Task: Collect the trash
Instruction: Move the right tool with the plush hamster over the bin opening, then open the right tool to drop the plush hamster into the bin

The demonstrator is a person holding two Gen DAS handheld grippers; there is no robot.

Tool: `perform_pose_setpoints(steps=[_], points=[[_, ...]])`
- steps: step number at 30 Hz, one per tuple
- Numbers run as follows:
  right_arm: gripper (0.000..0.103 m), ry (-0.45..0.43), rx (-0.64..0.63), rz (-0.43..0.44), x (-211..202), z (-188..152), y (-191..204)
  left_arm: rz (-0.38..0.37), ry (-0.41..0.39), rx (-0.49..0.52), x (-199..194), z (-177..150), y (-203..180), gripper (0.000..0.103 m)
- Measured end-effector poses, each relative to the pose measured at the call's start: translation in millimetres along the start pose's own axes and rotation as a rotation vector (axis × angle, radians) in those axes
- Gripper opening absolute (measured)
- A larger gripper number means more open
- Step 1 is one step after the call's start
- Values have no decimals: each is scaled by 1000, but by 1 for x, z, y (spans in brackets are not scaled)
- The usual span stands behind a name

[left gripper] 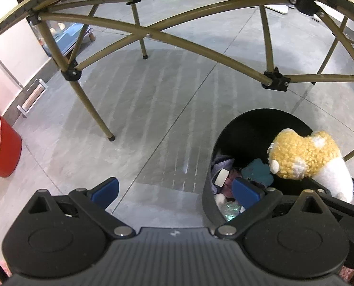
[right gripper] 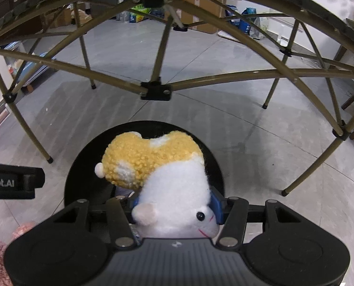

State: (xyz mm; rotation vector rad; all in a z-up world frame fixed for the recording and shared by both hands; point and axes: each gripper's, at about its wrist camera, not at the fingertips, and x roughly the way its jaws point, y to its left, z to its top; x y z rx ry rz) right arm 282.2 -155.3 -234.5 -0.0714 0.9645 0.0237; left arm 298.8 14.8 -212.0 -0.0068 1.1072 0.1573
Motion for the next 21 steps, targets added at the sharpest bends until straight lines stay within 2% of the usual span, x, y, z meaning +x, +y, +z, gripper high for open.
perform_pose_setpoints(steps=[21], points=[[54, 76, -35, 25, 40, -1, 45, 34, 53, -53, 15, -4, 33, 103]])
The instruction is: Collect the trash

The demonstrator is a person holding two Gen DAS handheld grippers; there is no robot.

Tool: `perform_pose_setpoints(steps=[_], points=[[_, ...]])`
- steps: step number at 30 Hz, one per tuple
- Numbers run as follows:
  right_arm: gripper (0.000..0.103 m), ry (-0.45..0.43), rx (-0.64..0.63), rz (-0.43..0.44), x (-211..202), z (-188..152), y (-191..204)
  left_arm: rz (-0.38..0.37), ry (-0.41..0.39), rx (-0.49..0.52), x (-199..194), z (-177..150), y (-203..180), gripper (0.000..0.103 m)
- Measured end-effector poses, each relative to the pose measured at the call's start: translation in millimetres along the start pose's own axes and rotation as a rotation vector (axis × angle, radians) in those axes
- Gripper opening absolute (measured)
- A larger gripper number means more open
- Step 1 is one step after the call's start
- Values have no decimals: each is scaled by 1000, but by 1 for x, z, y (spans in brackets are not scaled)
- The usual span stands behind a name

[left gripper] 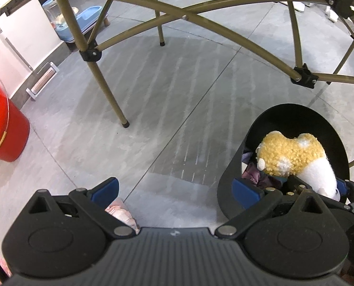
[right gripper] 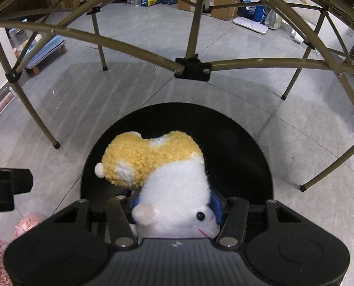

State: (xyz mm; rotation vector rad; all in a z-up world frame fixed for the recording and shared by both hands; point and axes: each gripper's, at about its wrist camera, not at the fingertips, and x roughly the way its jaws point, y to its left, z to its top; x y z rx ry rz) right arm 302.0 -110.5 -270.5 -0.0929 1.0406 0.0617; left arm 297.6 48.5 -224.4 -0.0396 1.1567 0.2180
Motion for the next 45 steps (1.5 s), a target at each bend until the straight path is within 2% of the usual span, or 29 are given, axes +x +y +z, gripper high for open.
perform_pose_setpoints(steps=[16, 19, 20, 21, 23, 35, 45], points=[[54, 48, 19, -12, 18, -2, 2, 23, 32, -12, 7, 0, 3, 103], [57, 55, 31, -10, 19, -1, 1, 23, 30, -9, 8, 0, 2, 103], [65, 60, 42, -10, 20, -1, -1, 24, 30, -9, 8, 0, 3, 103], [80, 67, 55, -16, 21, 0, -2, 25, 31, -9, 8, -1, 3, 103], [94, 77, 71, -33, 23, 0, -5, 27, 33, -11, 9, -1, 3, 103], [95, 84, 99, -32, 21, 1, -15, 23, 13, -20, 4, -1, 3, 103], [96, 49, 96, -13, -23, -2, -32, -25, -111, -30, -37, -6, 0, 103]])
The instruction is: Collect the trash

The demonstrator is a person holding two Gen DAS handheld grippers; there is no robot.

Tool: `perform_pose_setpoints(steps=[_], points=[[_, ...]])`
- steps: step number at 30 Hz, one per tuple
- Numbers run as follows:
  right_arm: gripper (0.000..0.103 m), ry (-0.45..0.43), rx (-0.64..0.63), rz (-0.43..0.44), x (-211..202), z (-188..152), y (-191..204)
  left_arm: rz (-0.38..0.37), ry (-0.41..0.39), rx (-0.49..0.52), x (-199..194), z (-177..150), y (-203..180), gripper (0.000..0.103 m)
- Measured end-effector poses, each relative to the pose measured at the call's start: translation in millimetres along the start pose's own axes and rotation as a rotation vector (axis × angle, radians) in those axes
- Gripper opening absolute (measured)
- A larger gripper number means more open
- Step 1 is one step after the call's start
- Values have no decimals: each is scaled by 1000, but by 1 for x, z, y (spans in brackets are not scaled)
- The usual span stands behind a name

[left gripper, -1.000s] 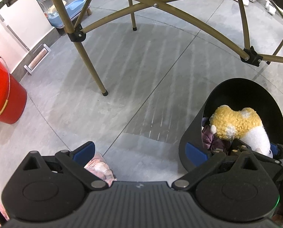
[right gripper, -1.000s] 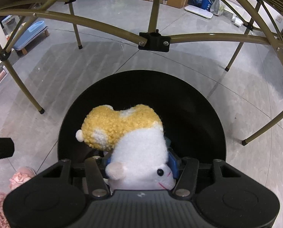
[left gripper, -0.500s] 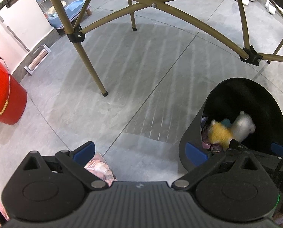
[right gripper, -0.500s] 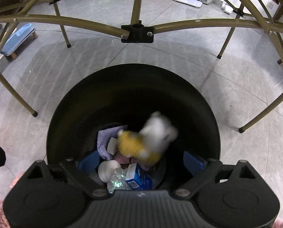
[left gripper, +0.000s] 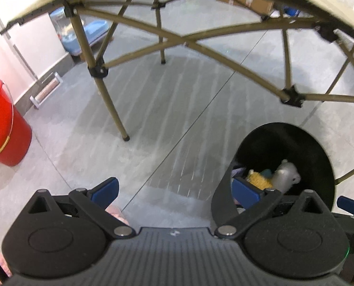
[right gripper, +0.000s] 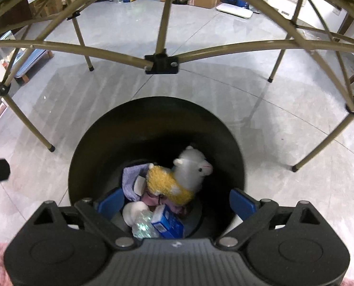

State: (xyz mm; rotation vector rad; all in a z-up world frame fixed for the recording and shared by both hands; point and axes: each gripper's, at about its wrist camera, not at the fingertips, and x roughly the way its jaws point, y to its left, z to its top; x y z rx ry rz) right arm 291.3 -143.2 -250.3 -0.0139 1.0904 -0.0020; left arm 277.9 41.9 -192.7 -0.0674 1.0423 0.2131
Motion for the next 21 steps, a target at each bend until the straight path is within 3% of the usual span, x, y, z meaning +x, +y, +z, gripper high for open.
perform_pose_setpoints(steps=[5, 8, 21], points=[[97, -33, 26, 8, -40, -8, -19, -46, -53, 19, -33, -8, -2, 103], [103, -65, 31, 8, -69, -20, -28, -45, -97, 58, -58, -20, -6, 103], [103, -207, 12, 23, -193, -72, -45, -141, -166, 136, -154, -71, 9, 103]])
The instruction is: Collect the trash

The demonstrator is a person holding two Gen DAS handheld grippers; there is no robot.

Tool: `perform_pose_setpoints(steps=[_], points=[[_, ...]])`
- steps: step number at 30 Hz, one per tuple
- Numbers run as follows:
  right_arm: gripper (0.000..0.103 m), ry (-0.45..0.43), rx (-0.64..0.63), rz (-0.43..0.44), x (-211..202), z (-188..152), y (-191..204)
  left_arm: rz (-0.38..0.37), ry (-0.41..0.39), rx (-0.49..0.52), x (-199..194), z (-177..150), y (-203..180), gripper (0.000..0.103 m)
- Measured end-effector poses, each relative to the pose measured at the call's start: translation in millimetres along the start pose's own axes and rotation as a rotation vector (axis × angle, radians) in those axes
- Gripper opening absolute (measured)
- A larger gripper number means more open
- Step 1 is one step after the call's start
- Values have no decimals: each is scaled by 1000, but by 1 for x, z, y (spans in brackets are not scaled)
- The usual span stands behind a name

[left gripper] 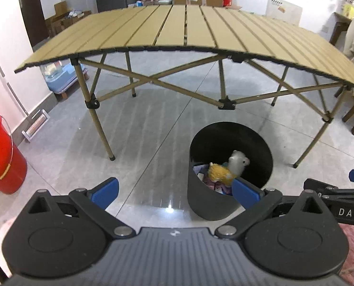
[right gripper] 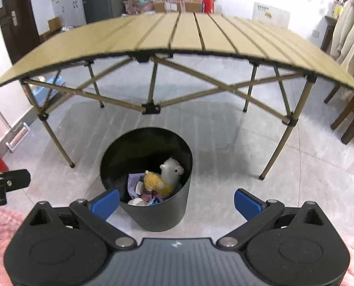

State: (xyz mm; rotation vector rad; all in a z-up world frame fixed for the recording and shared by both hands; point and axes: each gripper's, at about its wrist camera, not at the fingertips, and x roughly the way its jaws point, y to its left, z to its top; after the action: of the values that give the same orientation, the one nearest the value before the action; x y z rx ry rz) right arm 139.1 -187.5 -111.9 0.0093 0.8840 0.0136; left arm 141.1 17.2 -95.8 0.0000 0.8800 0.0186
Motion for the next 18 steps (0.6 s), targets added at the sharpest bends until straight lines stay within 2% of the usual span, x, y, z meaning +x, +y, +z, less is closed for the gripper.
perform_pose_setpoints(steps=[9, 18], points=[[103, -71, -28, 27, -70, -12, 3, -31, -27, 0, -56, -21, 8, 103], [103, -112, -31, 57, -114, -19, 9, -55, -43, 14, -91, -38, 9, 103]])
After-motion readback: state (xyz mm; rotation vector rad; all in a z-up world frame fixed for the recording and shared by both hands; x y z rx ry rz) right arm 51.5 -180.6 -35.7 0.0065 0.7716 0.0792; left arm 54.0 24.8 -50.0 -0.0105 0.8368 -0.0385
